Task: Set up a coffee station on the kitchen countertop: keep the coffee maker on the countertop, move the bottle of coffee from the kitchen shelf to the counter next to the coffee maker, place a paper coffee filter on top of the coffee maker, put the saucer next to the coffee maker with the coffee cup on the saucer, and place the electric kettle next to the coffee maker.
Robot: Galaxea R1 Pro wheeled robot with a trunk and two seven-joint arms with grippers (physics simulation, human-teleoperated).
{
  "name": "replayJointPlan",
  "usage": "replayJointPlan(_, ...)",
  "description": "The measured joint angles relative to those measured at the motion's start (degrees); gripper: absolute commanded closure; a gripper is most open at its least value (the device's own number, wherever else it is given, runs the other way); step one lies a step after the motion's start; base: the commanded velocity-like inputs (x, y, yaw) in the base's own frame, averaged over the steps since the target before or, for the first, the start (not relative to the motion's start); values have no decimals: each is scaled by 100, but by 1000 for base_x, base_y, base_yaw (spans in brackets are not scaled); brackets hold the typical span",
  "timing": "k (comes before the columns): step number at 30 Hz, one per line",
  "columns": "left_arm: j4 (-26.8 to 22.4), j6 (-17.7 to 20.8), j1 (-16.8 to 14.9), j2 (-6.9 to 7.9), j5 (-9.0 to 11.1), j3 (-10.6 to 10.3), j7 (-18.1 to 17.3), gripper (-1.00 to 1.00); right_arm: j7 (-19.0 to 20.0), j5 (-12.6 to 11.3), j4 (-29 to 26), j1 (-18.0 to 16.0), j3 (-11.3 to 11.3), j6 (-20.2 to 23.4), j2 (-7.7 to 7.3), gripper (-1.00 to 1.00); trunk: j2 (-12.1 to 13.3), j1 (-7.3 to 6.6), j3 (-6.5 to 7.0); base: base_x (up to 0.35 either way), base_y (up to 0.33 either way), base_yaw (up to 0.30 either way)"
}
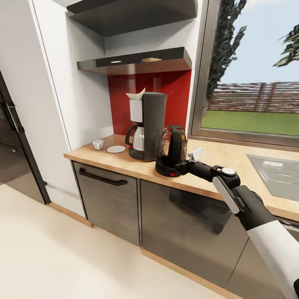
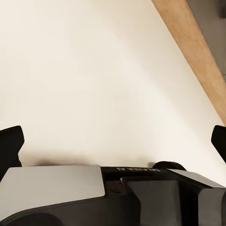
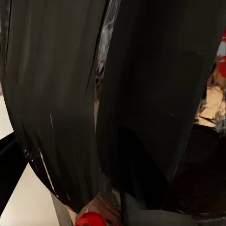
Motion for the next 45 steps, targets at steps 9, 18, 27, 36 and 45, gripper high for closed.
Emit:
replayJointPlan(9,-1,2,4,0,0,0,0,-100,-5,-11,-42,-2,-29,-11,0,100,-121,66,-53,0,0,0)
replayJointPlan(18,-1,0,4,0,0,1,0,-100,-4,2,-52,-2,-19,-5,0,100,-121,65,-53,0,0,0)
replayJointPlan(27,-1,1,3,0,0,1,0,-100,-4,2,-58,-2,-15,2,0,100,-121,65,-53,0,0,0)
replayJointPlan(36,0,3,3,0,0,-1,8,-100,2,0,-6,3,14,24,0,-100,-120,66,-55,0,0,0)
replayJointPlan(45,0,3,4,0,0,-1,16,-100,2,0,-6,3,14,25,0,-100,-120,66,-55,0,0,0)
